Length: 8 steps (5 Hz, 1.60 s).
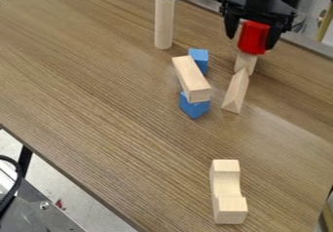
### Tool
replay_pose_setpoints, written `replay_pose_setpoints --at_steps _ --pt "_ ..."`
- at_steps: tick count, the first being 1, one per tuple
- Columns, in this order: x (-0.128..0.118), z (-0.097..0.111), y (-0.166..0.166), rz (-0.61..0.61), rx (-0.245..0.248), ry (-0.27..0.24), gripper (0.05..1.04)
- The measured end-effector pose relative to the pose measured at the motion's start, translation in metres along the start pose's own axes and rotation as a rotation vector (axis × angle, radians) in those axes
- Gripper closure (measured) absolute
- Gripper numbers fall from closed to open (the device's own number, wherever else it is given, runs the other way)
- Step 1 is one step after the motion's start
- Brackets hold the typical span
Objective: Take the red hexagon off of the small cylinder and put it on the table
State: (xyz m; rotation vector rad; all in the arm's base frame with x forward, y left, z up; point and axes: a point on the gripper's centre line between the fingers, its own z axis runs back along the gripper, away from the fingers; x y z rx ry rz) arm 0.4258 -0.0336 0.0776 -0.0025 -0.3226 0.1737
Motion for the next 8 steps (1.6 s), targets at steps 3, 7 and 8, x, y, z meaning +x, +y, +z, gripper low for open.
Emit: replay_pose_setpoints --at_steps 3,7,8 --pt "0.004 -0.010 0.005 0.014 0.018 0.014 0.084" --pt "0.026 -0.012 0.010 -0.007 -0.124 -0.234 0.083" --pt "0.041 -0.011 0.022 -0.062 -0.074 -0.366 0.083"
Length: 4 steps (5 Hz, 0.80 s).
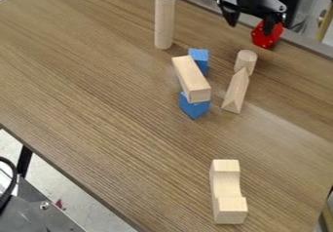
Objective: Take the red hexagon off of the small cylinder and put it on the table
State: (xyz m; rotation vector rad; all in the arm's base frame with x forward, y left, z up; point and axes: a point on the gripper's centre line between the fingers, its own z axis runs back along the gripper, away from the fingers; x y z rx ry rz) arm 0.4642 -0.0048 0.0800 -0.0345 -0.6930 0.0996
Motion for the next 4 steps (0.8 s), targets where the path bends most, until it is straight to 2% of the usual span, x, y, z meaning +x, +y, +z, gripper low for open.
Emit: replay_pose_setpoints --at_steps 2,3,4 --pt "-0.004 -0.024 0.020 0.019 -0.031 -0.027 0.083" --pt "0.012 -0.020 0.011 0.054 -0.077 -0.061 0.083" --pt "0.016 -0.019 0.000 0.068 -0.119 -0.074 0.083"
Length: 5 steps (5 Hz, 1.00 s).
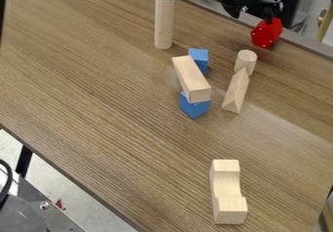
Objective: Take the red hexagon off of the small cylinder and put it on the table
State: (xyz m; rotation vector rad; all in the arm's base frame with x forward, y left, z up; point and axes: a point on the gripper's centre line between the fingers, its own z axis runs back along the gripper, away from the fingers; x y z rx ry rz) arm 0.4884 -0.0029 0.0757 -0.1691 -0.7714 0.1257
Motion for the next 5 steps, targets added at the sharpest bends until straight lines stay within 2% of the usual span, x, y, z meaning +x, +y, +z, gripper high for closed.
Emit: replay_pose_setpoints --at_steps 2,3,4,5 --pt "0.007 0.001 -0.008 0.029 -0.041 -0.015 0.083" --pt "0.004 -0.009 -0.009 0.010 -0.046 0.000 0.083" --pt "0.007 -0.013 -0.022 -0.037 -0.060 -0.006 0.083" --pt "-0.003 -0.024 -0.027 -0.054 -0.069 0.018 0.084"
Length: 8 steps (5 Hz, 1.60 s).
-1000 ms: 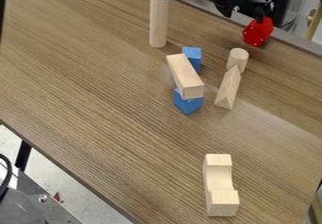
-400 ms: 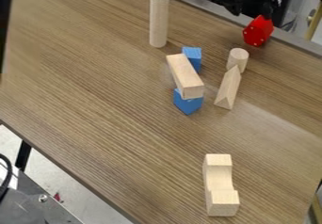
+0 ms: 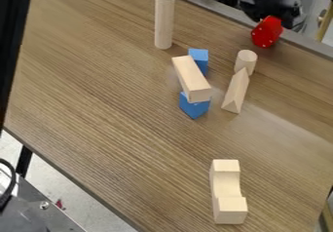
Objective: Take the red hexagon off of the small cylinder and put it on the table
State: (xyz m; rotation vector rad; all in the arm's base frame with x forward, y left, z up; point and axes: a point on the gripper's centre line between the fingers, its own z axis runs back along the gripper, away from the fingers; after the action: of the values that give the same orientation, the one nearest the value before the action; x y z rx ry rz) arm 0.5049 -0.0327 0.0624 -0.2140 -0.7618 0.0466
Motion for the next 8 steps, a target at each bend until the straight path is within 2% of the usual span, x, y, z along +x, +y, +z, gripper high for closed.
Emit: replay_pose_setpoints --at_steps 1,2,3,5,6,7,8 --pt "0.003 -0.002 -0.006 -0.012 -0.013 -0.009 0.084" --pt "-0.011 -0.016 -0.007 -0.048 -0.005 0.041 0.118" --pt "-0.017 -0.020 -0.006 -0.038 0.006 0.055 0.272" --pt "-0.032 -0.025 -0.006 -0.022 0.033 0.109 0.273" --pt "-0.041 -0.004 -0.006 0.025 0.044 0.126 0.273" --pt "-0.055 0.027 0.001 0.166 0.082 0.158 0.274" --pt "-0.056 0.063 -0.008 0.269 0.026 0.120 0.274"
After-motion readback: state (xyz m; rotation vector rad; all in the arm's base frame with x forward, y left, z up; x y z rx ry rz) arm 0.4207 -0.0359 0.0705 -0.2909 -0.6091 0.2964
